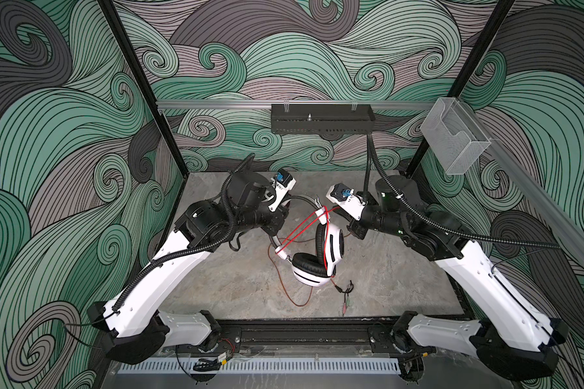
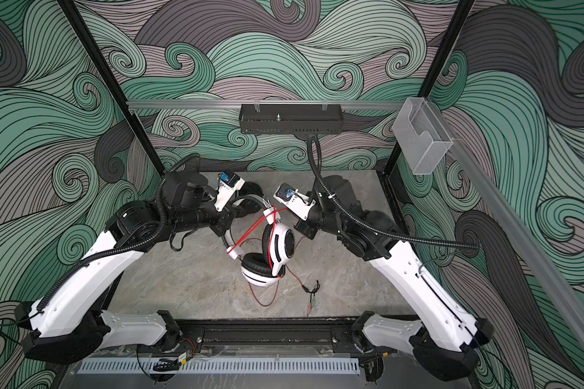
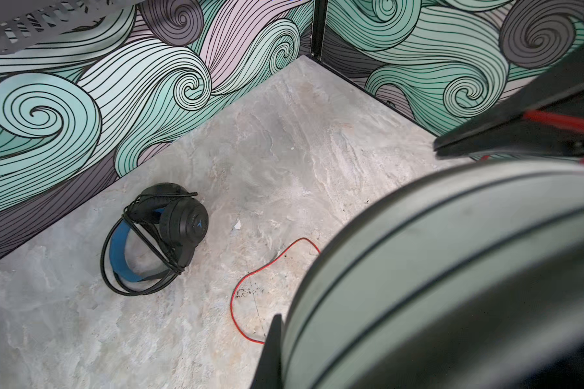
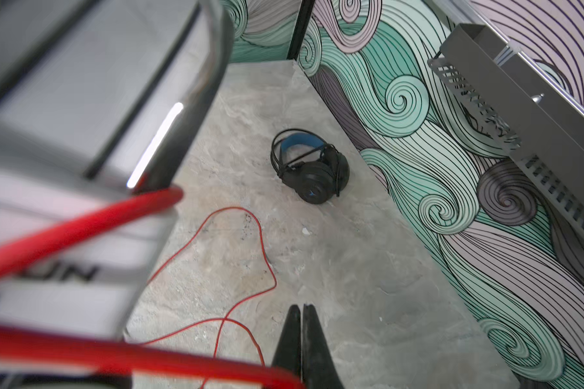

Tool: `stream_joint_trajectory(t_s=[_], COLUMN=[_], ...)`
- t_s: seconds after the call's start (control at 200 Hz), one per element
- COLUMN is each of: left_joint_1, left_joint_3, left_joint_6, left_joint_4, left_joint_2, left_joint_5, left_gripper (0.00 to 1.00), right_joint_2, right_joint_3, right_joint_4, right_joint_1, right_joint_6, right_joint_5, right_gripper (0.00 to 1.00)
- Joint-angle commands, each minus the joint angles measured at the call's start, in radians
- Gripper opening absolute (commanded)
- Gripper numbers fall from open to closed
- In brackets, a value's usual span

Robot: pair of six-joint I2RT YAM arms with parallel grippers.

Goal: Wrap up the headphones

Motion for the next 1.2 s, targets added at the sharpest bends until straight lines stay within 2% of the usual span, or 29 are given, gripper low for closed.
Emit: stream_joint_trajectory(t_s=[0.0,0.215,0.37,0.535,0.6,0.871,0.991,1.191], left_joint_1=[-0.008,-0.015,-0.016,-0.016,-0.016,-0.016,-0.016,-0.014], left_joint_3=[0.111,0.241,0.298,0.309,0.319,0.377,0.418,0.462], left_joint_6=[-0.093,-0.138,-0.164,-0.243,-0.282,-0.394,-0.416,-0.464], left_joint_4=[0.071,0.060,0.064,0.142,0.183,0.323,0.356,0.422], left_joint_2=[-0.010,0.042,0.062,0.063,0.066,0.101,0.127,0.170], left_joint_5=[0.171,0.269,0.277,0.281,0.282,0.184,0.134,-0.012], left_gripper=[0.00,0.00,0.00,0.00,0.00,0.00,0.00,0.00], right_joint_2=[-0.069,-0.176,-0.180,-0.191,-0.193,-0.200,-0.191,-0.186], right_joint_3=[-0.079,-0.226,-0.260,-0.320,-0.346,-0.482,-0.526,-0.590], right_joint_4=[0.148,0.413,0.518,0.653,0.711,0.881,0.944,0.984], right_joint_1=[-0.047,-0.105,-0.128,-0.138,-0.140,-0.140,-0.138,-0.123], right_joint_6=[0.083,0.195,0.262,0.375,0.429,0.575,0.621,0.656], right_joint_5=[-0.104,-0.311,-0.396,-0.455,-0.482,-0.527,-0.546,-0.555], right_gripper=[0.04,0.13,0.19,0.31,0.33,0.35,0.31,0.27])
